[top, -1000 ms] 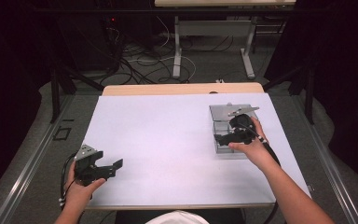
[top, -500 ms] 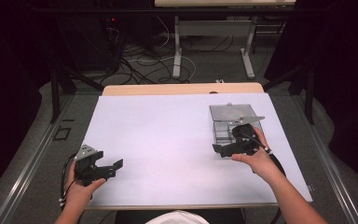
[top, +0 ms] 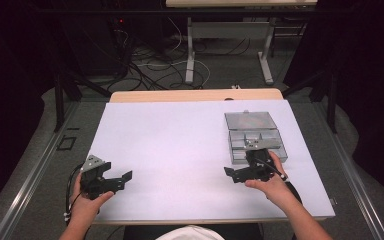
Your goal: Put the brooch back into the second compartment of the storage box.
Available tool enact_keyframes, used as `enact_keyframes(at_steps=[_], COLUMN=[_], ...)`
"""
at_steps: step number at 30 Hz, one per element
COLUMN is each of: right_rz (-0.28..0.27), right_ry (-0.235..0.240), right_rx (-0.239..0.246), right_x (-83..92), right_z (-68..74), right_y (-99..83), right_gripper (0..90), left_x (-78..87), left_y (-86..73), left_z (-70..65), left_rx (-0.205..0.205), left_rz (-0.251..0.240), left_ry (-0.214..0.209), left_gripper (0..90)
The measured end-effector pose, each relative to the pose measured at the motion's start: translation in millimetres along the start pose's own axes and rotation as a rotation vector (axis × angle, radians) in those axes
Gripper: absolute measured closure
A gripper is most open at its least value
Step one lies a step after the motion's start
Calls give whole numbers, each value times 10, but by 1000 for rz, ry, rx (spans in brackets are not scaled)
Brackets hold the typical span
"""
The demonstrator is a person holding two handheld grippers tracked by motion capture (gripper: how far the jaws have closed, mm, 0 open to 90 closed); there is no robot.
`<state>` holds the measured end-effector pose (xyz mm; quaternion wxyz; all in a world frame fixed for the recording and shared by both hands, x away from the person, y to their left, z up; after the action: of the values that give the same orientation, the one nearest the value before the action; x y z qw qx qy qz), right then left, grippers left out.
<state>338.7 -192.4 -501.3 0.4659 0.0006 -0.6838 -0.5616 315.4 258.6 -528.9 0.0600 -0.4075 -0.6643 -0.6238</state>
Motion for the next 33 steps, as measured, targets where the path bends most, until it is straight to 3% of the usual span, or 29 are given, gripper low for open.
enact_keyframes(at_steps=[13,19,33], right_rz=[-28,-30,-51], right_ry=[21,25,18], right_rx=[-17,5,2], right_x=[-132,-207,-328], right_z=[154,215,228], right_y=[-250,-327,-437], right_gripper=[0,0,3], left_x=[-5,-18,-44], left_y=[1,0,-1], left_z=[-15,-24,-40], left_rx=[-2,-3,-7], left_rz=[4,-1,-4], left_ry=[-3,-1,-2], left_gripper=[75,75,75])
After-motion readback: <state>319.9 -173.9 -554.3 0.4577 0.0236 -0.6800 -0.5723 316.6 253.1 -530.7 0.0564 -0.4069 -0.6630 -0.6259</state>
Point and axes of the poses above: each handheld gripper's, and its own axes: x roughly backward along the jaws, y roughly out of its top, z roughly to its left, the point moved 2 cm from there along -x, roughly forward along the jaws, and after that the axes turned 4 degrees about x, right-handed, at the moved point
